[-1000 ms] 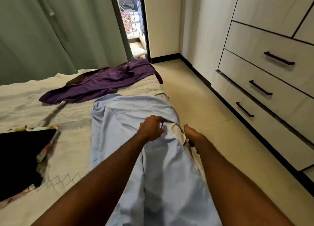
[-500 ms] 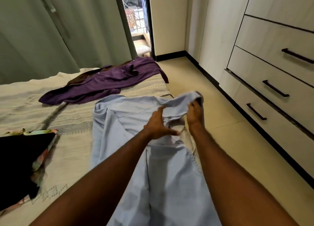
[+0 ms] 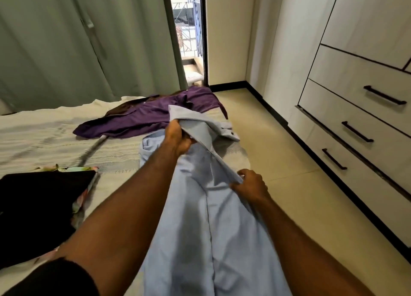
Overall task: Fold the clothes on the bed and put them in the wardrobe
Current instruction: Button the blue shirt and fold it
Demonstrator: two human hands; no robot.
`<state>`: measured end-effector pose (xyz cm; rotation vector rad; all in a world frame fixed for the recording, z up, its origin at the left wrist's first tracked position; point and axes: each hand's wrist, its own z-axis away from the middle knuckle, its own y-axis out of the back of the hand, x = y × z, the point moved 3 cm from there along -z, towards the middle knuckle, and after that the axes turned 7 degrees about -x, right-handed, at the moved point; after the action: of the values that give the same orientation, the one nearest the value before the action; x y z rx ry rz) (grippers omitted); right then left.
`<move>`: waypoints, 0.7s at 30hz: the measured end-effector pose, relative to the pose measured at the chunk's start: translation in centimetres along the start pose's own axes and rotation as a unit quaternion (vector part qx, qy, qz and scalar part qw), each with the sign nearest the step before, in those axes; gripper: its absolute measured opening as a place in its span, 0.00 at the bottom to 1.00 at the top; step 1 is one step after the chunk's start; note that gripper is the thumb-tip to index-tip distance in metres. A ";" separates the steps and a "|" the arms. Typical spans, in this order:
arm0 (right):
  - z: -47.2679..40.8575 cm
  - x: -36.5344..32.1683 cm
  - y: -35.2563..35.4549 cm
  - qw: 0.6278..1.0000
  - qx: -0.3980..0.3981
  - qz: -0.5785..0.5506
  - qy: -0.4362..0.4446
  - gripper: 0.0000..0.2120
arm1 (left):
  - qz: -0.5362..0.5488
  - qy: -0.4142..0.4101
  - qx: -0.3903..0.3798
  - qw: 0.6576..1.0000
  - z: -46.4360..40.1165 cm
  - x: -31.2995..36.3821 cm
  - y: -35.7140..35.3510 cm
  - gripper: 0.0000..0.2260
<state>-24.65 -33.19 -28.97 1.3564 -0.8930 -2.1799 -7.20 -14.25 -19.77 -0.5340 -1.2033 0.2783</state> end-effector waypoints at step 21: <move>15.4 -2.6 -6.6 0.875 -0.215 0.382 0.205 0.28 | -0.477 0.066 0.313 0.819 13.7 1.4 20.6 0.31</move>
<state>-37.44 -22.24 -27.12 0.9520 -0.5803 -1.3035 -17.97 7.15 -26.08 0.6389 -1.0284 -0.2341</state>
